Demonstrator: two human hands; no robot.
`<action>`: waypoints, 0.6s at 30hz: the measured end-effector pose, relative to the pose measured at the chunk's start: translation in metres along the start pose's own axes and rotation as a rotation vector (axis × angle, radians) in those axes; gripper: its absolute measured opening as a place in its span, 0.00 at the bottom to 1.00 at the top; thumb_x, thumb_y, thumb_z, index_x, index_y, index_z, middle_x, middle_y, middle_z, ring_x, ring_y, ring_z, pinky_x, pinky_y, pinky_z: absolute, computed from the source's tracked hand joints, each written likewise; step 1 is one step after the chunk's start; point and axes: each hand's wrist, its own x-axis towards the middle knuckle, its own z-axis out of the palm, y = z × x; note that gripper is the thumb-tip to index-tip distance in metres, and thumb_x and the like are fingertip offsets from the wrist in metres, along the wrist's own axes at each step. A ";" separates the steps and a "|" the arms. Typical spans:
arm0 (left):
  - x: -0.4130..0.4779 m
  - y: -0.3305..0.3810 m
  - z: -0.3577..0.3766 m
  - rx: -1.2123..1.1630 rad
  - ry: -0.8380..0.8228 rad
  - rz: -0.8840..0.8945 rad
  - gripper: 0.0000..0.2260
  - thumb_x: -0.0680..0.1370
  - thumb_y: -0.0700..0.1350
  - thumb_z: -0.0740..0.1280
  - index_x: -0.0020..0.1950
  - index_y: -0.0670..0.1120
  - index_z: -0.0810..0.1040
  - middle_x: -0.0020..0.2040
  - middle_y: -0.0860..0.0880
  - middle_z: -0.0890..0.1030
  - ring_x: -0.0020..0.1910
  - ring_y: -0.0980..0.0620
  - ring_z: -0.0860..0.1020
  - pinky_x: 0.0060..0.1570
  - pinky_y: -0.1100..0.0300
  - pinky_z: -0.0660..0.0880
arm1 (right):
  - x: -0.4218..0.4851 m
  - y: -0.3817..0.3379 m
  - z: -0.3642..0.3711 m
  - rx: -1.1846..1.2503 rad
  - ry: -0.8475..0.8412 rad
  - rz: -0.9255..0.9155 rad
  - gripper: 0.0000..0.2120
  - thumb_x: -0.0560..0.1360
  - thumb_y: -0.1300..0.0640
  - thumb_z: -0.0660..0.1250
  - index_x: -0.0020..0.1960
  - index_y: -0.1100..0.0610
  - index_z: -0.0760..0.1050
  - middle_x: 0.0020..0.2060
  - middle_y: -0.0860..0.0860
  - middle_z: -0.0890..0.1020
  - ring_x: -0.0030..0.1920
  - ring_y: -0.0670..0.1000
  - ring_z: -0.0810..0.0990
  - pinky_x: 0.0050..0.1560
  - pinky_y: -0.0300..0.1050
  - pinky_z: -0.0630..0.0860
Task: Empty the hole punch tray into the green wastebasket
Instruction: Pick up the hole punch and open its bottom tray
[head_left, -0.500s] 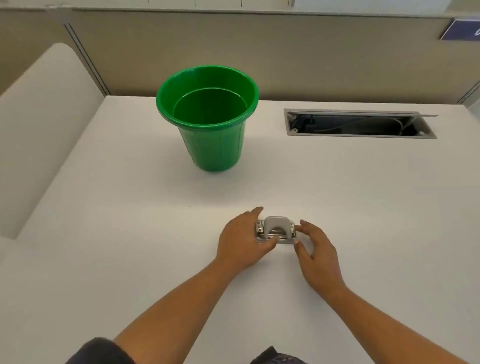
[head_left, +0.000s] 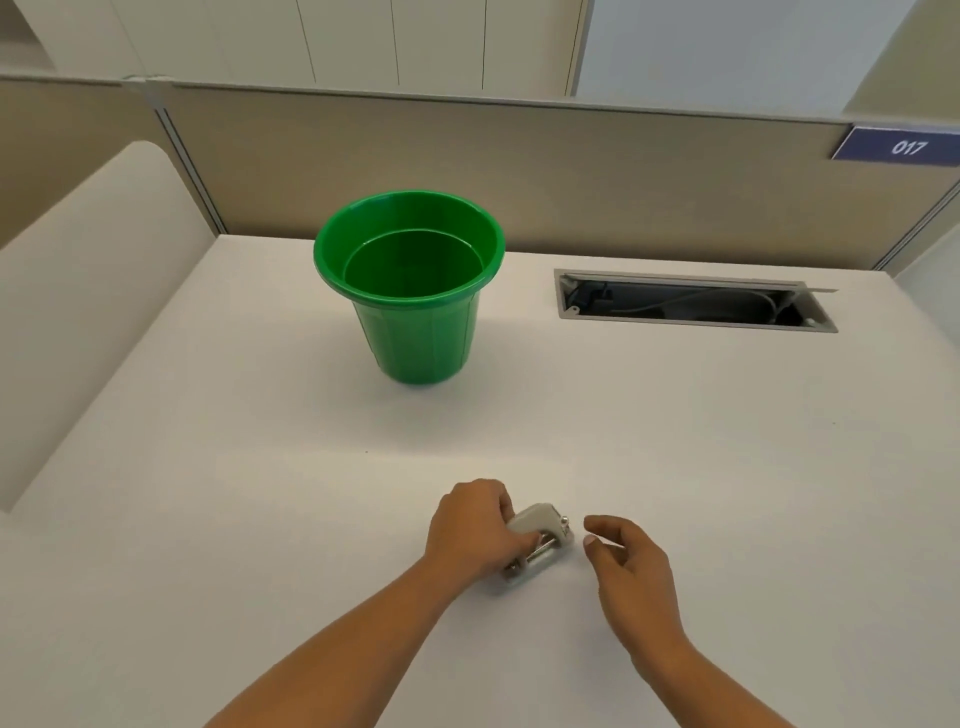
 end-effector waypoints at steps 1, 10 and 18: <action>-0.008 -0.001 -0.001 -0.067 0.020 -0.029 0.15 0.56 0.58 0.72 0.33 0.50 0.76 0.31 0.55 0.79 0.31 0.57 0.76 0.26 0.62 0.70 | -0.002 -0.002 0.000 0.052 0.017 0.031 0.07 0.79 0.58 0.65 0.52 0.46 0.79 0.52 0.46 0.84 0.48 0.43 0.81 0.44 0.38 0.74; -0.088 0.025 -0.009 -0.674 0.231 -0.131 0.20 0.58 0.62 0.76 0.32 0.47 0.78 0.30 0.51 0.83 0.29 0.54 0.82 0.32 0.55 0.79 | -0.030 -0.044 0.009 0.540 -0.385 0.301 0.25 0.74 0.34 0.55 0.59 0.46 0.82 0.53 0.55 0.87 0.54 0.57 0.86 0.49 0.52 0.83; -0.106 0.040 -0.034 -0.606 0.256 0.003 0.18 0.68 0.69 0.66 0.42 0.55 0.74 0.37 0.56 0.81 0.33 0.62 0.79 0.29 0.69 0.73 | -0.050 -0.068 0.015 0.644 -0.500 0.267 0.23 0.77 0.37 0.54 0.55 0.45 0.84 0.54 0.53 0.87 0.56 0.52 0.85 0.45 0.41 0.81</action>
